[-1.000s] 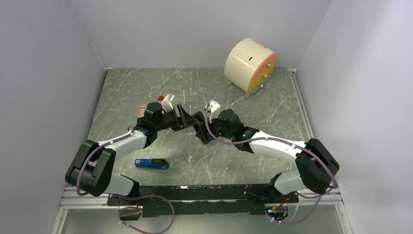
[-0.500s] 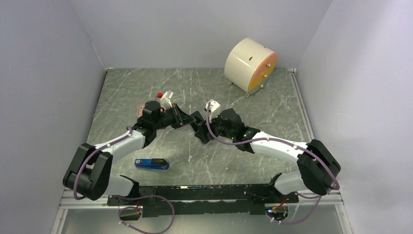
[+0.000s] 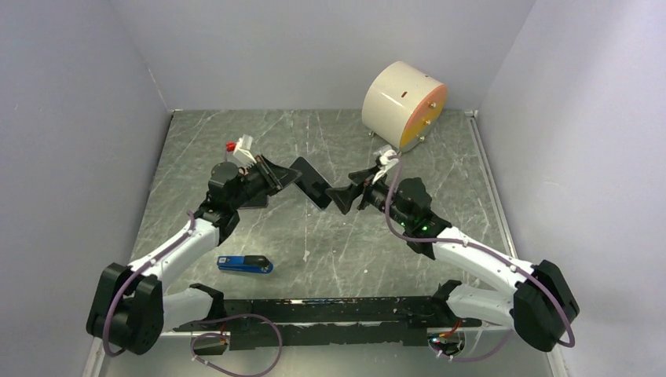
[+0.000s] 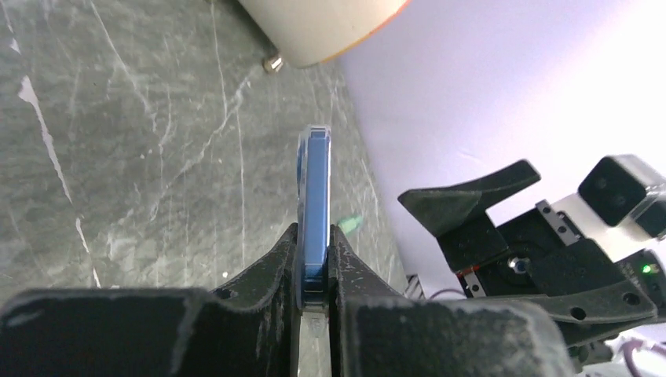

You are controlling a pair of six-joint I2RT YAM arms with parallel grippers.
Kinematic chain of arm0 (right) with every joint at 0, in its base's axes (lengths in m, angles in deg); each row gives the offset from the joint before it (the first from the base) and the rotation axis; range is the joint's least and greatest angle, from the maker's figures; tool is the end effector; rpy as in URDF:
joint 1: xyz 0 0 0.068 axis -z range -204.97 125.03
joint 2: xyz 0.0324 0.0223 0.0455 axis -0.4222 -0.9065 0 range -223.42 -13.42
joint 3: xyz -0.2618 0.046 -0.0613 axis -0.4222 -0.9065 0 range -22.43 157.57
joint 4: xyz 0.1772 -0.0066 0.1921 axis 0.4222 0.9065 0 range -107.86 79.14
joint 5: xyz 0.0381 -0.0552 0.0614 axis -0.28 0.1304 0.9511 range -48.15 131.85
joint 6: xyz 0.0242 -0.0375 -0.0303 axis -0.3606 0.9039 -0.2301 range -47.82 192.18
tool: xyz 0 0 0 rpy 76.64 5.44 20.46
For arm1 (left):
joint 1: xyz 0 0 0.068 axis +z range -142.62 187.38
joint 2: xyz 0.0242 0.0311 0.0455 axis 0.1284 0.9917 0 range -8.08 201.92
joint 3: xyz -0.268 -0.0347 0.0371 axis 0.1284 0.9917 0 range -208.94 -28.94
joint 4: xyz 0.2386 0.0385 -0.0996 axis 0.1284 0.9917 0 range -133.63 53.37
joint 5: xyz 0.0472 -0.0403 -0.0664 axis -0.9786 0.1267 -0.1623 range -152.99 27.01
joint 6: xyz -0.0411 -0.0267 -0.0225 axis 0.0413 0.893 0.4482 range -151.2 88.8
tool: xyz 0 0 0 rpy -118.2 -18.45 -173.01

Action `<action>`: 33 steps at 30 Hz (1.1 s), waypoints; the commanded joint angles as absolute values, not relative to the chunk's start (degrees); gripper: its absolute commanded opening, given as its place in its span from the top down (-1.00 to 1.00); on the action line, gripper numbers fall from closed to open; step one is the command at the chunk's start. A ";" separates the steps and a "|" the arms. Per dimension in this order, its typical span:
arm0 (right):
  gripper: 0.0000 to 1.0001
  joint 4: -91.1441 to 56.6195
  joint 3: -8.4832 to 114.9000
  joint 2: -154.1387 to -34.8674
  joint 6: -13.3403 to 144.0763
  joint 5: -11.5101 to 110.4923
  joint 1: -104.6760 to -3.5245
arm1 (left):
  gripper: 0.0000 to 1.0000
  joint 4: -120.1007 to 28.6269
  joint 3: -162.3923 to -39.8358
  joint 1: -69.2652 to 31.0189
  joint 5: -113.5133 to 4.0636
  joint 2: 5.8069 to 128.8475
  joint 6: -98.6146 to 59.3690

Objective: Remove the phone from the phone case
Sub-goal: Pick up the phone at the center of the board.

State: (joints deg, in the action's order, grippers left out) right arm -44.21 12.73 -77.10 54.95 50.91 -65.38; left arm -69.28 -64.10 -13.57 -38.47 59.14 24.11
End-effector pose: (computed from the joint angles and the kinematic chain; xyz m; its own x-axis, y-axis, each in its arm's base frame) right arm 0.1912 0.1701 0.2817 -0.2527 0.1691 -0.9526 -0.7173 0.6281 0.3018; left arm 0.2403 -0.1078 0.2658 -0.6434 -0.5548 -0.5275 0.3184 0.4326 -0.8435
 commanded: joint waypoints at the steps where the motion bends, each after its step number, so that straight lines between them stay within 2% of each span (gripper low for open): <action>1: -0.95 -56.02 8.85 -74.26 47.92 53.21 -63.92 | 0.95 -76.13 -63.61 -12.96 -43.76 53.89 28.03; 7: -0.93 -63.13 5.65 -74.24 42.22 56.37 -62.06 | 0.95 -82.57 -60.68 -12.58 -48.13 50.08 32.73; 13: -0.82 -68.30 5.63 -77.10 38.41 60.48 -61.86 | 0.95 -88.84 -57.46 -12.57 -49.93 47.49 37.87; 33: -0.42 -82.10 8.50 -85.80 27.09 69.02 -59.52 | 0.95 -99.37 -55.53 -12.57 -41.87 49.71 43.68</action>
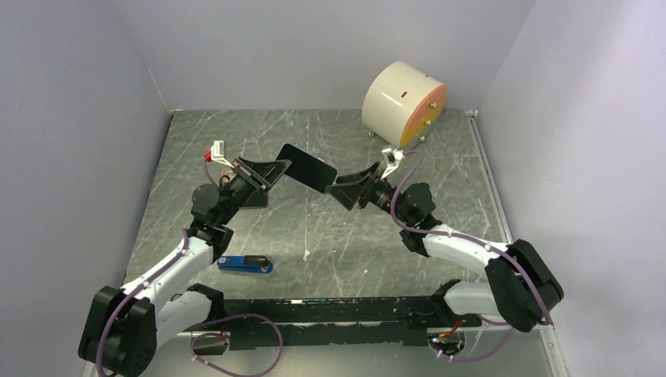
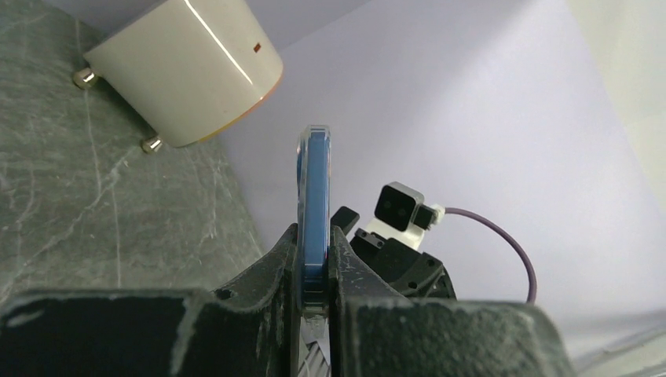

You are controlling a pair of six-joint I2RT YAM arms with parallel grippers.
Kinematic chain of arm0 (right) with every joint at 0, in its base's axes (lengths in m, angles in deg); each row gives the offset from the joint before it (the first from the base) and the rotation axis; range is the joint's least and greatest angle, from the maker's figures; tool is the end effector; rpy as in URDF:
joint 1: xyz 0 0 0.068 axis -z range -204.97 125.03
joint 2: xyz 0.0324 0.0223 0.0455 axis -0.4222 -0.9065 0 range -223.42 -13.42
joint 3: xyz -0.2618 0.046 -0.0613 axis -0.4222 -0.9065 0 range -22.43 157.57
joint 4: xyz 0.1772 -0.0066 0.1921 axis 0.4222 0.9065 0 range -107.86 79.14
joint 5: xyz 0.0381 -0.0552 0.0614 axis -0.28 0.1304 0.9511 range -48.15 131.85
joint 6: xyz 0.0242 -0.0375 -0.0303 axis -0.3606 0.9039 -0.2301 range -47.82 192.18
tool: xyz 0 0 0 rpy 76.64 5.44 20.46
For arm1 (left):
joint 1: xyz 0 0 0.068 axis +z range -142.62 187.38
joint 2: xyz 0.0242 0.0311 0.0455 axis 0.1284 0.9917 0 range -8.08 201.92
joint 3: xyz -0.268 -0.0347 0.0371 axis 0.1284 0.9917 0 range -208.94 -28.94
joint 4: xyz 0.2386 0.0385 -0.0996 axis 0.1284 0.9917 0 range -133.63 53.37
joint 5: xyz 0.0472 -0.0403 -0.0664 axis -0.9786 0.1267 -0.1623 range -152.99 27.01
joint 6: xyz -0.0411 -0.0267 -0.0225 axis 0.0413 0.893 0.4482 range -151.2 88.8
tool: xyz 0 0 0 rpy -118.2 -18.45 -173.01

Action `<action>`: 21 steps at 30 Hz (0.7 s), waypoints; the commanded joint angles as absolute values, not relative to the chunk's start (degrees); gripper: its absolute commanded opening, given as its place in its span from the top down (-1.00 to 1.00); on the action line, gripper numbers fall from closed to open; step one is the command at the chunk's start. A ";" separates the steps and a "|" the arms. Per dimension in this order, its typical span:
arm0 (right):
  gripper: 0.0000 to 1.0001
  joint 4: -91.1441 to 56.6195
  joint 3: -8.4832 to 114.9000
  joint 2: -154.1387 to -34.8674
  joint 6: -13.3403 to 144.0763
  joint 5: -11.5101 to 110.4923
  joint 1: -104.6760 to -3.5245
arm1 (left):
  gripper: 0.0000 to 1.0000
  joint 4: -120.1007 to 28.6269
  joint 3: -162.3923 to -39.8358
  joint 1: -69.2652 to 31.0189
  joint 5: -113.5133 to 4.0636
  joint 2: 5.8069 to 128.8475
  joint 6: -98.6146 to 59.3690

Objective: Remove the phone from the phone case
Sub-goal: Pick up the phone at the center of the board.

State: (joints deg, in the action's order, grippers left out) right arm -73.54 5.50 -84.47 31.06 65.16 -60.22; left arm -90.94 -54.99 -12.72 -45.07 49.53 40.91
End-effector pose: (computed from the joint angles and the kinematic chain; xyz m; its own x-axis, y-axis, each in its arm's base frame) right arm 0.2027 0.1605 0.2627 -0.4223 0.4412 -0.7919 -0.7536 0.3145 0.5771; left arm 0.2052 -0.0868 0.2886 -0.4974 -0.7823 -0.3751 0.4283 0.1546 -0.8903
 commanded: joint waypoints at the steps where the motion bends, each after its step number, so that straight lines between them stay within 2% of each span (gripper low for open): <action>1: -0.40 -82.45 9.11 -86.22 26.64 69.97 -59.52 | 0.95 -99.90 -55.58 -12.57 -41.36 49.92 43.83; 5: -0.26 -85.93 10.10 -87.51 24.44 71.72 -59.47 | 0.95 -100.06 -55.99 -12.57 -39.00 50.54 44.01; 8: -0.05 -87.91 10.62 -87.99 23.08 72.85 -59.42 | 0.95 -100.66 -55.99 -12.57 -37.70 51.13 44.43; 11: 0.30 -88.53 11.88 -88.57 22.43 74.60 -59.38 | 0.95 -101.94 -55.69 -12.57 -37.09 51.72 45.17; 12: 0.49 -88.59 12.24 -88.77 22.10 74.94 -59.32 | 0.95 -102.32 -55.67 -12.57 -36.56 52.11 45.17; 15: 0.79 -89.85 12.82 -89.54 20.70 75.53 -59.33 | 0.81 -103.87 -56.22 -12.57 -34.80 53.27 45.56; 21: 0.92 -93.49 14.15 -91.43 18.45 77.05 -59.26 | 0.54 -108.35 -56.87 -12.75 -31.77 56.15 46.94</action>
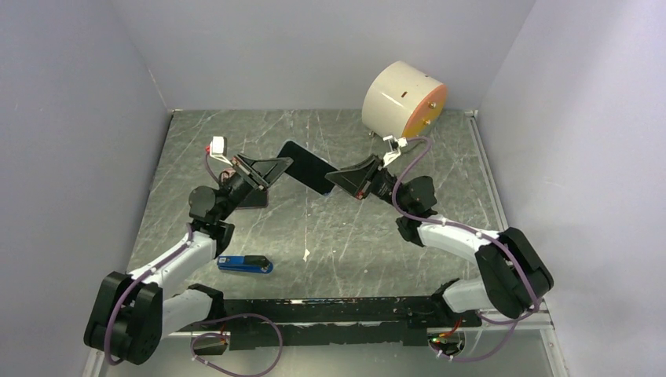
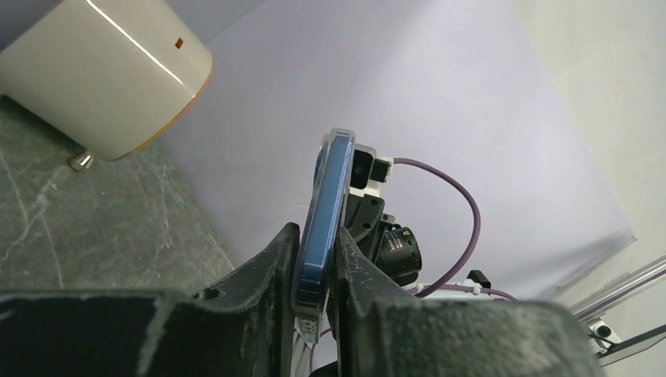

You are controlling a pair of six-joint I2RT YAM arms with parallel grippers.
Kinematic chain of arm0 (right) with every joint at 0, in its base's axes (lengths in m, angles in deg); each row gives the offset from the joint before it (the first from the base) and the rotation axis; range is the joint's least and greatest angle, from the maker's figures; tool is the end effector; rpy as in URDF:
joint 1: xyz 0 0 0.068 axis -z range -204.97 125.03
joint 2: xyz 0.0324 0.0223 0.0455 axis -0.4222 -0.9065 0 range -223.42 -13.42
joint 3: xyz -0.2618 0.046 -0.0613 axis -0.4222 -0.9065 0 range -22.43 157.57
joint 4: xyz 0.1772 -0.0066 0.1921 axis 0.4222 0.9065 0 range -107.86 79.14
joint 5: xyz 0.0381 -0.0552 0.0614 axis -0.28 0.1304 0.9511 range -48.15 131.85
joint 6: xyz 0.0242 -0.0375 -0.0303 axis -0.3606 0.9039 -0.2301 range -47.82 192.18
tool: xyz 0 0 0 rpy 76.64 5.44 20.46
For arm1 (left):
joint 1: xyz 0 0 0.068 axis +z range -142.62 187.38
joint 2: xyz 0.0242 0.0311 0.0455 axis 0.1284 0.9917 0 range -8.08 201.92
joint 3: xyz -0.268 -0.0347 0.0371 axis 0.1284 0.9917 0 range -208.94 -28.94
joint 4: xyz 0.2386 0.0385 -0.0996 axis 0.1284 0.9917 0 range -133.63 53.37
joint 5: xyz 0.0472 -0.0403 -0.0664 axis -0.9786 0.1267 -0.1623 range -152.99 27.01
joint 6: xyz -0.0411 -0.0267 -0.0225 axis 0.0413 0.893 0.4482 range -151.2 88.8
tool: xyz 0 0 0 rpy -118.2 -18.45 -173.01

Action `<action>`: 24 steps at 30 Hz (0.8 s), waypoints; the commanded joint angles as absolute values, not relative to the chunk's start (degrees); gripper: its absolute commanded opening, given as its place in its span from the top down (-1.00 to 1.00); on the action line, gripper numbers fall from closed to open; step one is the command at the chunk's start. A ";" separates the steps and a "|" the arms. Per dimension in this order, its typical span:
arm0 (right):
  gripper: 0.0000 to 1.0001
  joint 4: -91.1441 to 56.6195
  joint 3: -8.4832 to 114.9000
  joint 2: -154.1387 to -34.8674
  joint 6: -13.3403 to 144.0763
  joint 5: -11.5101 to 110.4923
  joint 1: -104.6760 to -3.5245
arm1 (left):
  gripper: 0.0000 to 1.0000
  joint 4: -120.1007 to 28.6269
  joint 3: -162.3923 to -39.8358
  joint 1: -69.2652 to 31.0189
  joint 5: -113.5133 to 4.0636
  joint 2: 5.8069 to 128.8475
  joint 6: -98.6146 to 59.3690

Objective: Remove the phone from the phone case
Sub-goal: Pick up the phone at the center of the board.

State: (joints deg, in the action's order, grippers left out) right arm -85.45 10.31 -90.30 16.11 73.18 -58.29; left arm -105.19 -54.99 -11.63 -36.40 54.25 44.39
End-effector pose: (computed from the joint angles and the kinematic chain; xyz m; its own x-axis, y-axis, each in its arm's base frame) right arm 0.2183 0.1656 0.2846 -0.5345 0.4968 -0.6837 -0.7603 0.0708 0.6457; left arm 0.2085 -0.0887 0.2959 -0.5522 -0.7259 -0.4101 0.5586 0.0430 -0.8283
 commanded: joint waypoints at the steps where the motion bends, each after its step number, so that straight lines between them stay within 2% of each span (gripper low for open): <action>1: 0.93 -93.79 14.40 -91.67 18.09 77.20 -59.25 | 0.50 -108.96 -57.00 -12.82 -31.38 56.50 46.93; 7: 0.96 -95.05 16.04 -93.31 15.88 78.23 -59.33 | 0.30 -110.30 -58.37 -13.92 -29.22 57.88 45.79; 10: 0.98 -96.32 16.43 -94.18 14.55 78.22 -59.25 | 0.26 -110.69 -58.54 -14.39 -29.16 58.23 45.08; 13: 0.99 -96.56 16.90 -94.95 14.07 78.41 -59.33 | 0.37 -111.60 -58.59 -14.72 -29.13 58.55 44.81; 16: 0.94 -95.69 16.72 -95.07 14.94 78.54 -59.31 | 0.70 -113.14 -58.18 -14.77 -29.61 58.69 45.06; 19: 0.71 -94.38 15.92 -94.59 17.14 79.00 -59.17 | 0.94 -112.84 -58.00 -14.73 -30.44 58.27 44.94; 24: 0.10 -91.67 13.02 -91.98 22.32 79.74 -58.82 | 0.95 -111.07 -57.64 -14.68 -33.13 56.84 44.63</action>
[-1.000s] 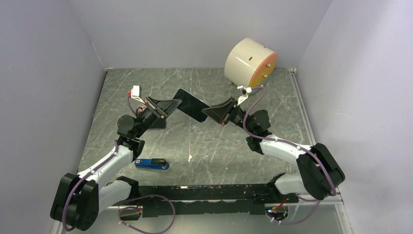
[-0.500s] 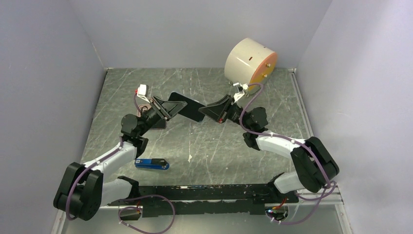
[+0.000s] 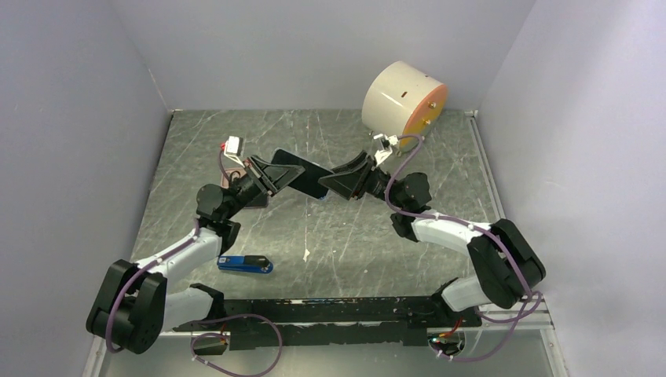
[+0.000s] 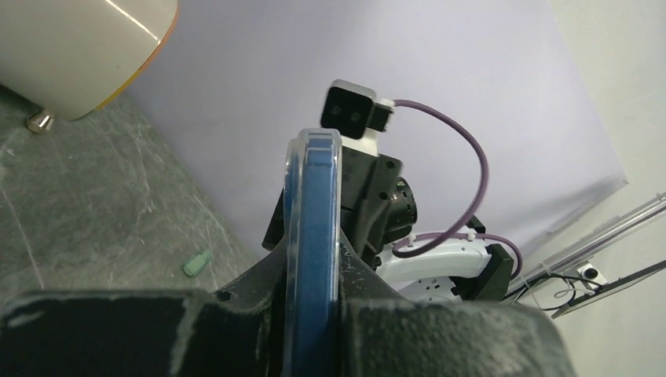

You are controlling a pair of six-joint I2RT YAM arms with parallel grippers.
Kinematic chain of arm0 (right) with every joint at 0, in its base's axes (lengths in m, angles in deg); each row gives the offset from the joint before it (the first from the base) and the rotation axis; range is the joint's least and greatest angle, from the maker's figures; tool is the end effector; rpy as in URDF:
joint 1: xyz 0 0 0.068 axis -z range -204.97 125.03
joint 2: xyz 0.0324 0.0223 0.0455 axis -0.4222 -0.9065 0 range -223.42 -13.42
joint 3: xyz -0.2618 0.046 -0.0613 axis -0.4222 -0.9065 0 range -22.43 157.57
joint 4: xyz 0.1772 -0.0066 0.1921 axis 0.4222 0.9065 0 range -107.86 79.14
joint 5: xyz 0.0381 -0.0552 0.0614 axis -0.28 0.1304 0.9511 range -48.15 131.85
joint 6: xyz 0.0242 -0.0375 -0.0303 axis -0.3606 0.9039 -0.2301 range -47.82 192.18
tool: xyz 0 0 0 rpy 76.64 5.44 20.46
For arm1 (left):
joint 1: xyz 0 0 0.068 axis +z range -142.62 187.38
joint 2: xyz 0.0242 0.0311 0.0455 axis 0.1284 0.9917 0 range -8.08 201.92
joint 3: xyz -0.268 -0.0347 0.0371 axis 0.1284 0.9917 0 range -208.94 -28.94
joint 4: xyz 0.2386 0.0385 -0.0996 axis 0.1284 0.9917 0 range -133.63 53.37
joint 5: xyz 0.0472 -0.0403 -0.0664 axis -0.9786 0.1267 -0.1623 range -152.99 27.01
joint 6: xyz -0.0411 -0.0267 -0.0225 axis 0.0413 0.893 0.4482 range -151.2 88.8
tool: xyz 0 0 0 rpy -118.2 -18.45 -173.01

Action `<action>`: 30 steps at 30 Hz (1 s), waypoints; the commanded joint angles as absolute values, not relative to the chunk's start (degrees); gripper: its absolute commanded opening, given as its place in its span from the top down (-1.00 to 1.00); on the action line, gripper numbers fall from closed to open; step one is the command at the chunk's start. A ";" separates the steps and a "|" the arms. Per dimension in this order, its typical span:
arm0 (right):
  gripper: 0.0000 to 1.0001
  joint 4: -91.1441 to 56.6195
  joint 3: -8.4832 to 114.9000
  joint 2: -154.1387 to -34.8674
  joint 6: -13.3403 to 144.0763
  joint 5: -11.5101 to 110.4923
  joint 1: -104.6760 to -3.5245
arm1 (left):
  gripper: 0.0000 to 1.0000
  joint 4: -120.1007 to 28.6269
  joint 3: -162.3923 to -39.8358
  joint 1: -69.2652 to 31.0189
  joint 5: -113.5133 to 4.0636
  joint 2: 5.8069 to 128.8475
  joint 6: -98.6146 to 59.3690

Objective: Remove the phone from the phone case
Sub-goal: Pick up the phone at the center of the board, then remove the phone case from the phone.

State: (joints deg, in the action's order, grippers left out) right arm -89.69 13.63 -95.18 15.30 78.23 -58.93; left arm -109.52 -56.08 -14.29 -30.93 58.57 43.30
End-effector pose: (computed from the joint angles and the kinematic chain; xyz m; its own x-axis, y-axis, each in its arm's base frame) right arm 0.2273 0.1785 0.2866 -0.5470 0.4445 -0.7093 -0.7930 -0.0037 0.6093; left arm 0.2122 -0.1046 0.2925 -0.6170 -0.6337 -0.4666 0.5995 0.0056 -0.8004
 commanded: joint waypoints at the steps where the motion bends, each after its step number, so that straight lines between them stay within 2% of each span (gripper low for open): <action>1: 0.02 -90.62 12.55 -91.31 23.85 80.06 -58.88 | 0.95 -110.21 -57.75 -14.68 -33.63 56.48 44.45; 5: -0.13 -85.38 11.79 -89.30 29.38 83.34 -58.81 | 0.95 -108.19 -57.94 -14.68 -35.39 55.31 44.46; 13: -0.13 -85.43 11.09 -89.47 33.93 89.01 -58.81 | 0.95 -106.84 -58.94 -14.60 -36.18 55.45 45.65; 26: 0.19 -87.58 13.07 -92.40 35.88 90.99 -58.81 | 0.95 -106.64 -60.12 -14.60 -34.28 57.91 47.74; 30: 0.36 -87.72 13.64 -93.04 36.82 90.92 -58.83 | 0.95 -106.48 -60.58 -14.54 -33.15 58.50 48.00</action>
State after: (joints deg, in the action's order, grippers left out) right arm -83.75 11.07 -92.69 34.80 89.77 -58.82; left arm -102.40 -57.26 -14.62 -34.19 58.53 46.71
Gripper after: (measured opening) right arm 0.344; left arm 0.160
